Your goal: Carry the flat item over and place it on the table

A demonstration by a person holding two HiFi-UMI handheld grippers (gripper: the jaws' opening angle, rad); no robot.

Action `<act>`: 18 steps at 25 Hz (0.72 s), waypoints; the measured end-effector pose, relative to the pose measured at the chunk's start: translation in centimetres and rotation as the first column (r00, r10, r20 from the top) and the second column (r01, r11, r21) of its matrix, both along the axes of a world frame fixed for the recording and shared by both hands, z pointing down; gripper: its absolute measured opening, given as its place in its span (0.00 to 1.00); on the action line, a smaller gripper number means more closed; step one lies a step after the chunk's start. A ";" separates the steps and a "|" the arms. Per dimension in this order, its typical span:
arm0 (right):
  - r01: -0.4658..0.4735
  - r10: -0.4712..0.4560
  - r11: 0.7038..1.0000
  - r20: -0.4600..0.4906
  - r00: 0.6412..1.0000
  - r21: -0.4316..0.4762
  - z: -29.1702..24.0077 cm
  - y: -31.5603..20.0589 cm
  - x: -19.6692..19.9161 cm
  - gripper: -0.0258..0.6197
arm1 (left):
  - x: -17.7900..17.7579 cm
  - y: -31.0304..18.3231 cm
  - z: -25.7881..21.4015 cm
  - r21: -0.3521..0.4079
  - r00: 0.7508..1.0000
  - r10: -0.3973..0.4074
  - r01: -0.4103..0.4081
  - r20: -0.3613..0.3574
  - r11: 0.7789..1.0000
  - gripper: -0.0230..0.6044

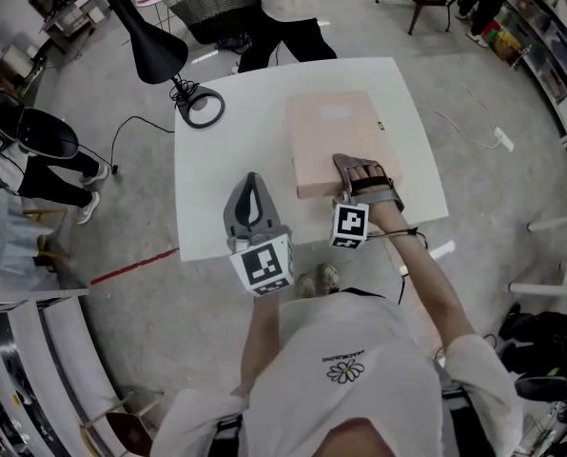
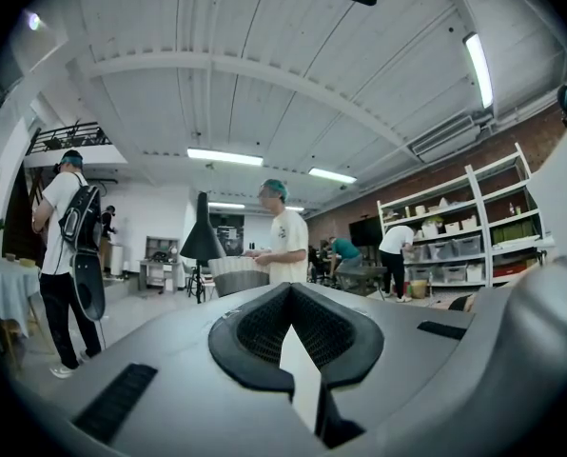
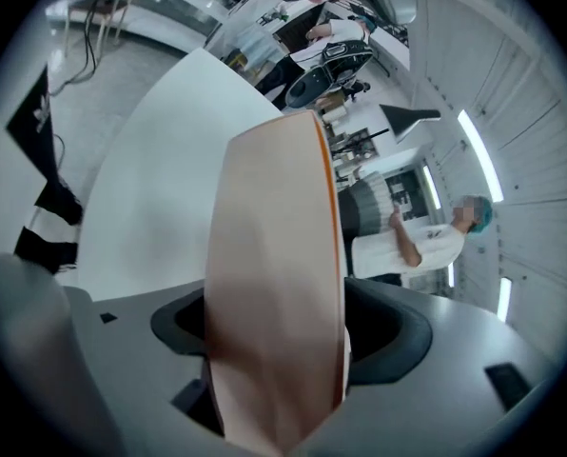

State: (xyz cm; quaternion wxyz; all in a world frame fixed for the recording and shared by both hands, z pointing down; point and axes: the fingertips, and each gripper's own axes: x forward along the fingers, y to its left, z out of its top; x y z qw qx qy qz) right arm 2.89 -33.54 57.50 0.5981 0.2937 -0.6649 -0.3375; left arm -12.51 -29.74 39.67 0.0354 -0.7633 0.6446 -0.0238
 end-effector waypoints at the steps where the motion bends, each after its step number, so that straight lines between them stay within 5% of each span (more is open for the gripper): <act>1: 0.001 -0.001 0.999 0.003 1.000 -0.047 0.8 0.5 -0.1 0.55 | 0.1 0.0 0.0 0.000 1.000 0.002 -0.002 0.002 1.000 0.06; 8: 0.017 -0.016 0.981 0.007 1.000 -0.195 3.5 2.4 -0.4 0.59 | -0.4 0.0 0.2 -0.009 1.000 -0.007 0.007 0.011 1.000 0.06; 12: -0.023 0.039 0.931 0.039 0.998 -0.365 5.4 4.0 -0.4 0.59 | -0.4 0.0 0.3 -0.009 1.000 -0.013 0.013 0.012 1.000 0.06; 18: -0.028 0.058 0.923 0.067 0.996 -0.384 5.3 4.1 -0.4 0.59 | -0.2 0.1 0.2 -0.009 1.000 -0.012 0.012 0.012 1.000 0.06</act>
